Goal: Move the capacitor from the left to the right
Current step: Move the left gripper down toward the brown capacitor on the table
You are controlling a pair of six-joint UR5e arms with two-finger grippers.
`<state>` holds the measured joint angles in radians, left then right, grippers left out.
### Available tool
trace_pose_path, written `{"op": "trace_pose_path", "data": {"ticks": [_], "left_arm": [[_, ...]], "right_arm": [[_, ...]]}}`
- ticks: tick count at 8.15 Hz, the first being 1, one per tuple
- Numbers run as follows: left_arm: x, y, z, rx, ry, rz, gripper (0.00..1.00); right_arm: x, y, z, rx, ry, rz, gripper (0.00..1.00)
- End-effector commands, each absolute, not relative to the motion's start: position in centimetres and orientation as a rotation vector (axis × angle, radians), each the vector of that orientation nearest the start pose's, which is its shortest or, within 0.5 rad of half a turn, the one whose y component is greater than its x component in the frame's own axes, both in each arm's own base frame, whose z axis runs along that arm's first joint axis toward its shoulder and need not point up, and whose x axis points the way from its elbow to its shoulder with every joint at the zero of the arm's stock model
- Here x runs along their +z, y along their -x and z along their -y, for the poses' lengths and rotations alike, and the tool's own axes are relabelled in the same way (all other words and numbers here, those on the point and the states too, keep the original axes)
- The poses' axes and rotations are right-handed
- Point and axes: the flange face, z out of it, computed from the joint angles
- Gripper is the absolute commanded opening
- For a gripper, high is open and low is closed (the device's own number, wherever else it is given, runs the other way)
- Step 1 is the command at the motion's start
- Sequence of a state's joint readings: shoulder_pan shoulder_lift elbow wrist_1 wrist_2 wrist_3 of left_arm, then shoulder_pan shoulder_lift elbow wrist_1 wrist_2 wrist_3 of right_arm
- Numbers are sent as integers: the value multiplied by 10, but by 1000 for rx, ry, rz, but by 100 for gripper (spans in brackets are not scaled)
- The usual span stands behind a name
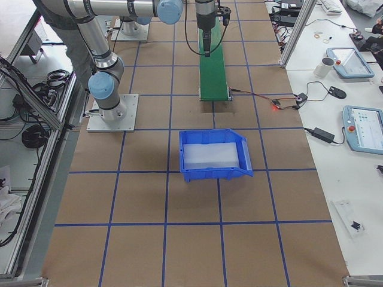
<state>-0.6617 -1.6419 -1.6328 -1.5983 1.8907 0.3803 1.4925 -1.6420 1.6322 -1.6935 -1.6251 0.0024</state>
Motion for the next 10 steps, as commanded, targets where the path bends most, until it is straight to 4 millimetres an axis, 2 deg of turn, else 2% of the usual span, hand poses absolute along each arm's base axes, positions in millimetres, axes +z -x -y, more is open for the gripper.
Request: {"op": "trace_pose_path", "data": {"ticks": [1, 2, 5, 7, 8, 9, 10], "left_arm": [[413, -390, 392, 342, 232, -2885, 100], [409, -406, 404, 253, 125, -2834, 100], [391, -408, 419, 156, 107, -2906, 100], [336, -447, 444, 84, 59, -2846, 99], [313, -462, 446, 52, 53, -2859, 99], [300, -483, 431, 44, 85, -2872, 97], [293, -489, 430, 29, 96, -2857, 96]], "right_arm": [[506, -90, 482, -212, -131, -3194, 100], [506, -90, 482, -210, -133, -3194, 100], [505, -90, 483, -207, -133, -3192, 100], [505, -89, 483, -205, -136, -3195, 100], [505, -89, 483, -210, -136, -3195, 100], [505, -89, 483, -207, -129, -3199, 100], [506, -89, 483, -215, -130, -3201, 100]]}}
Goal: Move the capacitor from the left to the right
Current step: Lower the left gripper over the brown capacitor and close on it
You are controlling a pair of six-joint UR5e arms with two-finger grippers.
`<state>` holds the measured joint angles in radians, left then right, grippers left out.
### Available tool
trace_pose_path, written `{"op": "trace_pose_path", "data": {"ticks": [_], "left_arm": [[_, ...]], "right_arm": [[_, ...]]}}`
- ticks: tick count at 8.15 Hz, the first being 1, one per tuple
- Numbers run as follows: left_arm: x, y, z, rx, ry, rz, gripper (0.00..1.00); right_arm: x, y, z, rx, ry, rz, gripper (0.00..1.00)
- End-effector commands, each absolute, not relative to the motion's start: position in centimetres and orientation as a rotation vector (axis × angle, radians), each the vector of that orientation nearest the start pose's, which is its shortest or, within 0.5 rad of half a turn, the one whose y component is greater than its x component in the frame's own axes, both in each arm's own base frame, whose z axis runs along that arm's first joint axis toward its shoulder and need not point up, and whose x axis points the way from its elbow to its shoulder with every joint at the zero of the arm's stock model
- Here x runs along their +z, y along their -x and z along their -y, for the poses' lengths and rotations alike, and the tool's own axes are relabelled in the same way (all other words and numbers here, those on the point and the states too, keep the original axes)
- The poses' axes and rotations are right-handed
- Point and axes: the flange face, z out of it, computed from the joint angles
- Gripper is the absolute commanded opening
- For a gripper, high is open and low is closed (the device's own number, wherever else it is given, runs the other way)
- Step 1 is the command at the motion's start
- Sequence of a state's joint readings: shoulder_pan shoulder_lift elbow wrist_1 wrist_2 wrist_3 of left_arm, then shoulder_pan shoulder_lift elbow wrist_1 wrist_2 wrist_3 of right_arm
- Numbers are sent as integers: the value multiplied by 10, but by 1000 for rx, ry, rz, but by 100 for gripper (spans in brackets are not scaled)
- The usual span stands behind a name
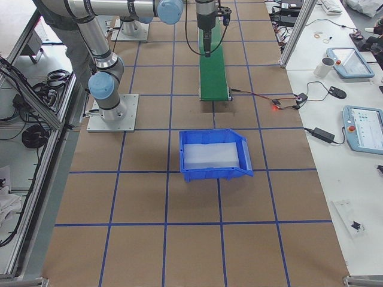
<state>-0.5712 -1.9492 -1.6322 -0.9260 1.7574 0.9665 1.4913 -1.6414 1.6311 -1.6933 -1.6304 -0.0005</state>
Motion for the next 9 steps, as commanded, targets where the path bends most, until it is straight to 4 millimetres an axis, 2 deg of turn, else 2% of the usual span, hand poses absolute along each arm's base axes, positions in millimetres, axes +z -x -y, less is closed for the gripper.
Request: {"op": "trace_pose_path", "data": {"ticks": [1, 2, 4, 5, 6, 7, 9], "left_arm": [[277, -491, 436, -16, 96, -2880, 93], [268, -491, 441, -68, 109, -2895, 93], [263, -487, 448, -172, 189, -2935, 93], [254, -486, 447, -160, 190, -2948, 93], [228, -487, 447, -115, 188, -2979, 90], [210, -490, 446, -72, 182, -2987, 90], [202, -495, 436, 86, 179, -2949, 90]], "right_arm": [[506, -89, 482, -217, -128, -3202, 100], [506, -89, 483, -217, -130, -3202, 100], [506, -89, 483, -217, -130, -3203, 100], [506, -89, 483, -217, -130, -3202, 100], [506, -89, 482, -217, -128, -3202, 100], [507, -89, 483, -220, -130, -3201, 100], [506, -89, 483, -217, -130, -3202, 100]]}}
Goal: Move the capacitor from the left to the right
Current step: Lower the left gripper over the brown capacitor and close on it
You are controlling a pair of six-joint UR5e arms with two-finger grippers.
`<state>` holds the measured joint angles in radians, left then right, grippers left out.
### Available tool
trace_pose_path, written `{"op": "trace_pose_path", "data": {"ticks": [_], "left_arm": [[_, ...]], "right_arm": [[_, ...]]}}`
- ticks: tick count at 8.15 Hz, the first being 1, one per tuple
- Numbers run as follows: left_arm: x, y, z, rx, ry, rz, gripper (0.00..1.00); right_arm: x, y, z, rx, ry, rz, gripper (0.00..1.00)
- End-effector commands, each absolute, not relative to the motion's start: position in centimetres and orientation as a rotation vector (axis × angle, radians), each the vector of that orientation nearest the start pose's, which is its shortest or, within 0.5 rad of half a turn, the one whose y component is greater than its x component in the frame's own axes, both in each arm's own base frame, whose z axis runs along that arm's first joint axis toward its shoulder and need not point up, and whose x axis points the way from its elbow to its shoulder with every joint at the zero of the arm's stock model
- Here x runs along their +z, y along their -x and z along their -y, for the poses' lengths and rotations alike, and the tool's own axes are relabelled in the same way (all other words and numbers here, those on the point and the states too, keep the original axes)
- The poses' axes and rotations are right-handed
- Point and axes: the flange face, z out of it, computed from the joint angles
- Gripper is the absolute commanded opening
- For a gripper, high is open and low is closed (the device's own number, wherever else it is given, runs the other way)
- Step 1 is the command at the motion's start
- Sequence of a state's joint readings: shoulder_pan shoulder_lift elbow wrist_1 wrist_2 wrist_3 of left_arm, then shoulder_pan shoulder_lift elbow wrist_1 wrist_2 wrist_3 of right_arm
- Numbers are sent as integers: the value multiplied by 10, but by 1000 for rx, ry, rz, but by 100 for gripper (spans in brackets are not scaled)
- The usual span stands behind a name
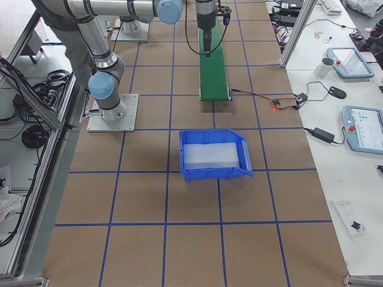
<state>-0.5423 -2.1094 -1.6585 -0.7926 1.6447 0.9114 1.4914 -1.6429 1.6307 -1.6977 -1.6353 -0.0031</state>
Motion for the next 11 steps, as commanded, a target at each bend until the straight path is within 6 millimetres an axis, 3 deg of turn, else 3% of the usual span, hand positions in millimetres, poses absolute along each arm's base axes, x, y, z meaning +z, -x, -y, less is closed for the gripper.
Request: {"op": "trace_pose_path", "data": {"ticks": [1, 5, 6, 7, 9, 10, 11], "left_arm": [[199, -496, 434, 123, 175, -2946, 90], [202, -498, 434, 177, 36, -2931, 86], [200, -496, 435, 186, -50, -2937, 88], [201, -489, 442, 173, -60, -2940, 98], [215, -468, 466, -29, -98, -2999, 100], [213, -460, 477, -187, -128, -3064, 100], [213, -458, 479, -237, -145, -3079, 100]], "right_arm": [[506, -89, 483, -217, -130, -3203, 100], [507, -89, 483, -222, -128, -3203, 100], [506, -89, 483, -220, -130, -3203, 100], [507, -89, 483, -222, -128, -3203, 100], [506, -89, 483, -220, -128, -3203, 100], [507, -89, 483, -222, -130, -3203, 100], [506, -89, 483, -220, -128, -3203, 100]]}}
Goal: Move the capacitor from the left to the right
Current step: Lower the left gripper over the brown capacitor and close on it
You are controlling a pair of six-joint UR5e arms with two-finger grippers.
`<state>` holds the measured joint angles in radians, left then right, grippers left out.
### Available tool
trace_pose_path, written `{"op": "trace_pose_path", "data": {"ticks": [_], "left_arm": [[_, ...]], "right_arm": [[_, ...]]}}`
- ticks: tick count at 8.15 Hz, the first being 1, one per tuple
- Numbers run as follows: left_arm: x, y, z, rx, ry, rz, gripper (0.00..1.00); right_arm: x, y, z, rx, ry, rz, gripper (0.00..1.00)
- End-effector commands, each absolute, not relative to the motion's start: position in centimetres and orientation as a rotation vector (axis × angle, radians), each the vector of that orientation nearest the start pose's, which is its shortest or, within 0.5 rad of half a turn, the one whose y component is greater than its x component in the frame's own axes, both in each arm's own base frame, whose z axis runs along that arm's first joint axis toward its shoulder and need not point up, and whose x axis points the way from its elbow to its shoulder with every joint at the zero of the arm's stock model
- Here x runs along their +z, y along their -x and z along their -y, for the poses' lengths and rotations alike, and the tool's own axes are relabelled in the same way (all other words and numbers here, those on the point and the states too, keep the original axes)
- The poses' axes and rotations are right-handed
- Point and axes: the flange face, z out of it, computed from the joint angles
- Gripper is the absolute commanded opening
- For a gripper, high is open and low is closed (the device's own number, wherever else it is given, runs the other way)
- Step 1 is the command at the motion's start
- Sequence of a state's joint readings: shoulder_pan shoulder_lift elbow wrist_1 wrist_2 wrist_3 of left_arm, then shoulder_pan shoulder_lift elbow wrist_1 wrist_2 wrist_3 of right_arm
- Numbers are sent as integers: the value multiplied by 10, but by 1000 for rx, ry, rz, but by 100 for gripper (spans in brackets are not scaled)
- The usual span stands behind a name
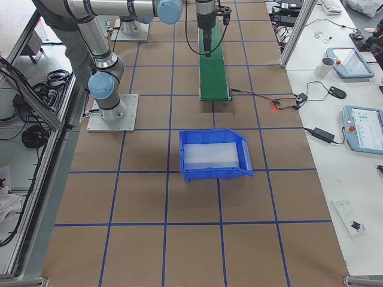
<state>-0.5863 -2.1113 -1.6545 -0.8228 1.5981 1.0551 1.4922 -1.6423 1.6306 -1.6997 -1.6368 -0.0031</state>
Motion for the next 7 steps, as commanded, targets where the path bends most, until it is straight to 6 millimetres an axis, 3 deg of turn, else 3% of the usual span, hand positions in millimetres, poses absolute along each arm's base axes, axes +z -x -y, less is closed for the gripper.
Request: {"op": "trace_pose_path", "data": {"ticks": [1, 3, 7], "left_arm": [[214, -460, 478, -236, -187, -3071, 100], [208, -472, 468, -184, -280, -3046, 100], [188, -492, 450, -157, -243, -3068, 100]], "right_arm": [[506, -89, 483, -220, -130, -3203, 100], [506, -89, 483, -222, -128, -3203, 100], [506, -88, 483, -222, -128, -3203, 100]]}}
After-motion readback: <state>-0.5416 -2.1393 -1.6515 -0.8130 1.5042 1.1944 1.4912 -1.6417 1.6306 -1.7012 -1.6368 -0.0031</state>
